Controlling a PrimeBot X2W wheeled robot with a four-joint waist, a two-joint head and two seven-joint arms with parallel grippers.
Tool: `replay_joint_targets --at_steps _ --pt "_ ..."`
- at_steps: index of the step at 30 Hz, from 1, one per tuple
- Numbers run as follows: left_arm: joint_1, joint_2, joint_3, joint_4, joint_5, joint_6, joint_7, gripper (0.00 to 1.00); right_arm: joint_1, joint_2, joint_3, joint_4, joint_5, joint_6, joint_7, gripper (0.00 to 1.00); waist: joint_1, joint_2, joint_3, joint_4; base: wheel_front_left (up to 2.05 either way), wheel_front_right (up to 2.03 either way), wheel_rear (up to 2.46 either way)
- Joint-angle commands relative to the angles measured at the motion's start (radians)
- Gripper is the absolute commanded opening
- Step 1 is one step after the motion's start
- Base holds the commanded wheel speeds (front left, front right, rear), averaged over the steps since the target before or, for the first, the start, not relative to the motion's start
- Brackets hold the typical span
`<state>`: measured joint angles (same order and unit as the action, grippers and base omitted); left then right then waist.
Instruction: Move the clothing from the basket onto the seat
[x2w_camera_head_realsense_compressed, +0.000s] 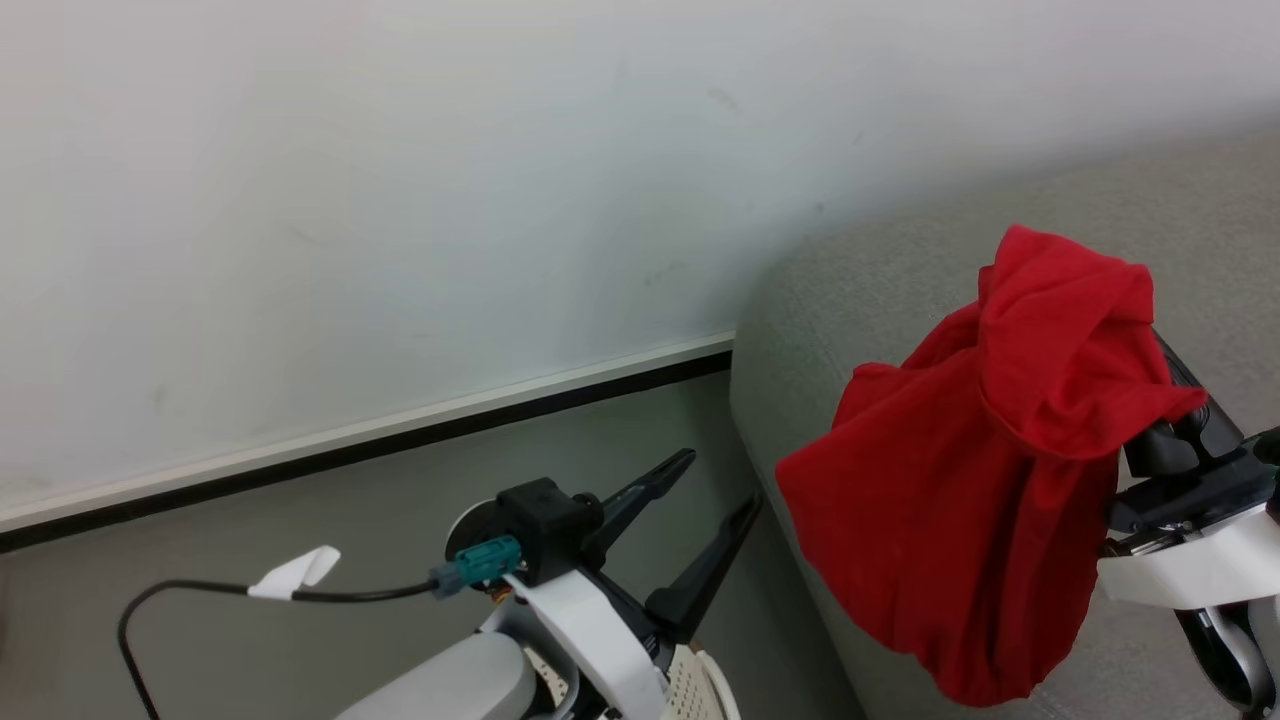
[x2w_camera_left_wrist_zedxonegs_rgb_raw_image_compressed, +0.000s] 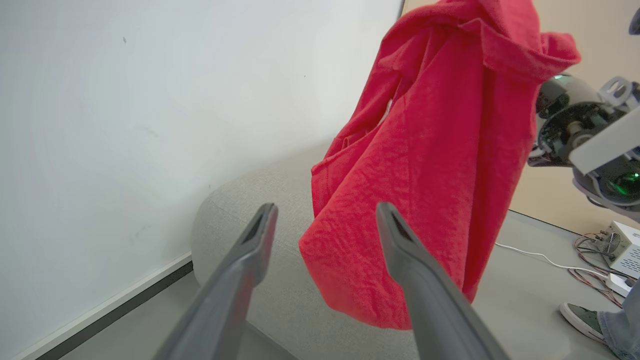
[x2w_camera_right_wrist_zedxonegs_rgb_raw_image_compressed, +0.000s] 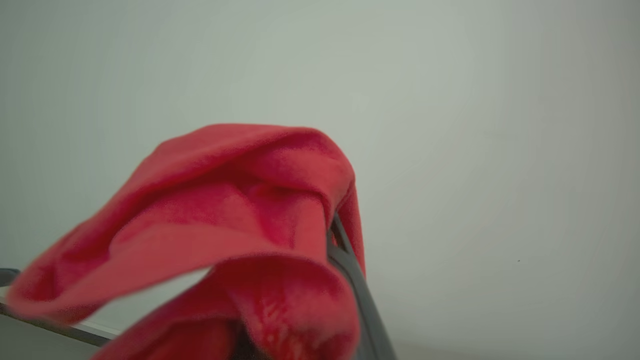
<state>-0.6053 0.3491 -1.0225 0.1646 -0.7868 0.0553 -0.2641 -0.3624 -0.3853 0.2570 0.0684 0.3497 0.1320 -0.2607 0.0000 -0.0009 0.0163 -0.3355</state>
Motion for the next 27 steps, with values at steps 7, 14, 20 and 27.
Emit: replay_joint_targets --at_steps 7,14,20,27 --pt "0.023 -0.005 0.026 0.009 0.046 -0.019 0.000 1.00 0.006 -0.005 -0.025 -0.038 -0.013 -0.003 -0.002 0.00 0.0000 -0.0001 0.021 -0.120 0.00 0.00 0.00" --pt "0.026 -0.013 0.038 0.018 0.072 -0.032 0.000 1.00 0.006 0.006 -0.047 -0.057 -0.017 -0.003 -0.002 0.00 0.0000 -0.0001 0.035 -0.164 0.00 0.00 0.00" --pt "0.026 -0.010 0.043 0.028 0.089 -0.034 0.000 1.00 -0.027 0.009 -0.063 -0.053 0.003 -0.003 -0.002 0.00 0.0000 -0.0001 0.058 -0.172 0.00 0.00 0.00" --pt "-0.019 0.006 0.033 0.021 0.114 -0.045 0.017 1.00 -0.123 -0.004 -0.110 -0.024 0.041 -0.003 -0.002 0.00 0.0000 -0.0001 0.154 -0.132 0.00 0.00 0.00"
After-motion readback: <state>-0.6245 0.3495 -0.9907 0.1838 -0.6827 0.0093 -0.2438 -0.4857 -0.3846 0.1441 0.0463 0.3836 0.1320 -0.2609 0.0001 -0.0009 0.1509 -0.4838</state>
